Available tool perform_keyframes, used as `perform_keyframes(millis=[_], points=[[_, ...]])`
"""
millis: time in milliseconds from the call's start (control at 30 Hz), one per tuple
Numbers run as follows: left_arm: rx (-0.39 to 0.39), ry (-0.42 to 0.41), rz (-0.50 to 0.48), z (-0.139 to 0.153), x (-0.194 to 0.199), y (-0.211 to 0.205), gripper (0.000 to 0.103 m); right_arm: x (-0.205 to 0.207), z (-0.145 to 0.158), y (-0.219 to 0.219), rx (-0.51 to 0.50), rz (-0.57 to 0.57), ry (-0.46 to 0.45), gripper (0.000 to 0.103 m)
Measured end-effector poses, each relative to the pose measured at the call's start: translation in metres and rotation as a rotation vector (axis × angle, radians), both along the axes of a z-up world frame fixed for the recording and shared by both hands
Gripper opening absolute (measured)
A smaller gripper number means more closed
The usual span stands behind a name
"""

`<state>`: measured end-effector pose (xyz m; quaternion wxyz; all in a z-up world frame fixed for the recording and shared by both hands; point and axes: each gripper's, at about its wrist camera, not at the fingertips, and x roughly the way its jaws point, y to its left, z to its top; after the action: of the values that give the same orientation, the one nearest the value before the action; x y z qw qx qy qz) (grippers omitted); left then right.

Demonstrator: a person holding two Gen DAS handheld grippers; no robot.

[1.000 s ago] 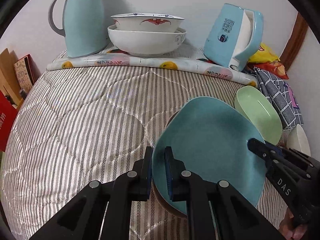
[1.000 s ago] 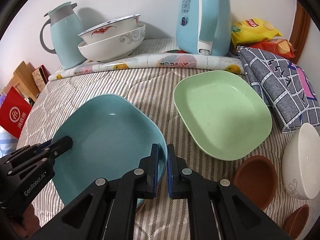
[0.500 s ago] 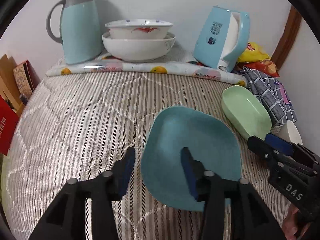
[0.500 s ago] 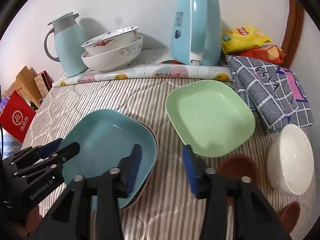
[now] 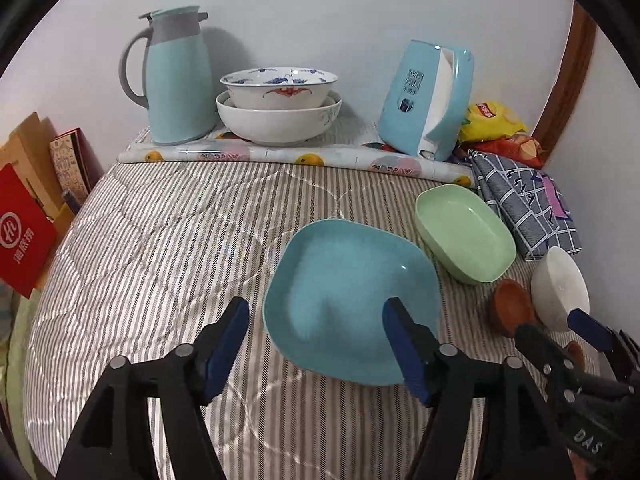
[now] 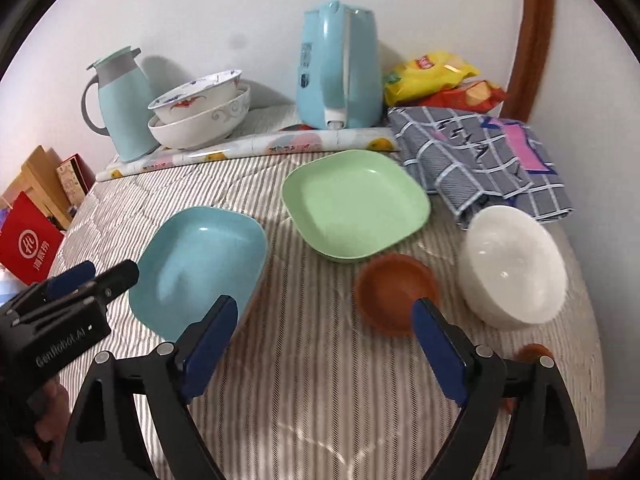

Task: Organize plates and bowls
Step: 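Lower the light-blue plate onto the cloth and open the right tool, then move the right tool to the light-green plate rim and close on it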

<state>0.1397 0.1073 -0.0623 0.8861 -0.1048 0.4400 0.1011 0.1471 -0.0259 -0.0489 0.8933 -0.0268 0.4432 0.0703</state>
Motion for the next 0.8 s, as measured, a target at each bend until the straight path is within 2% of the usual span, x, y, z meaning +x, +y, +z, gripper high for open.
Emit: perform_keyframes(millis=[100,200,300,367,467,600,800], points=[[-0.024,-0.002,-0.001,0.006,-0.004,-0.007,0.072,-0.009,0.005,-0.009,0.019,0.022,-0.006,0.088],[-0.037,-0.018,0.005,0.012,-0.008,-0.013,0.072,-0.016,0.007,-0.016,-0.007,0.031,-0.013,0.088],[-0.041,-0.083,-0.024,0.022,-0.014,-0.022,0.072,-0.024,0.012,-0.022,-0.040,0.030,-0.053,0.088],[-0.020,-0.119,-0.038,0.030,-0.016,-0.029,0.072,-0.025,0.014,-0.025,-0.045,0.029,-0.049,0.088],[-0.019,-0.113,-0.053,0.037,-0.013,-0.037,0.072,-0.024,0.017,-0.032,-0.031,0.013,-0.016,0.088],[-0.031,-0.086,-0.038,0.041,-0.004,-0.040,0.072,-0.023,0.026,-0.035,-0.037,0.017,-0.046,0.088],[-0.042,-0.080,-0.029,0.039,0.005,-0.038,0.072,-0.010,0.032,-0.044,0.024,0.011,-0.040,0.088]])
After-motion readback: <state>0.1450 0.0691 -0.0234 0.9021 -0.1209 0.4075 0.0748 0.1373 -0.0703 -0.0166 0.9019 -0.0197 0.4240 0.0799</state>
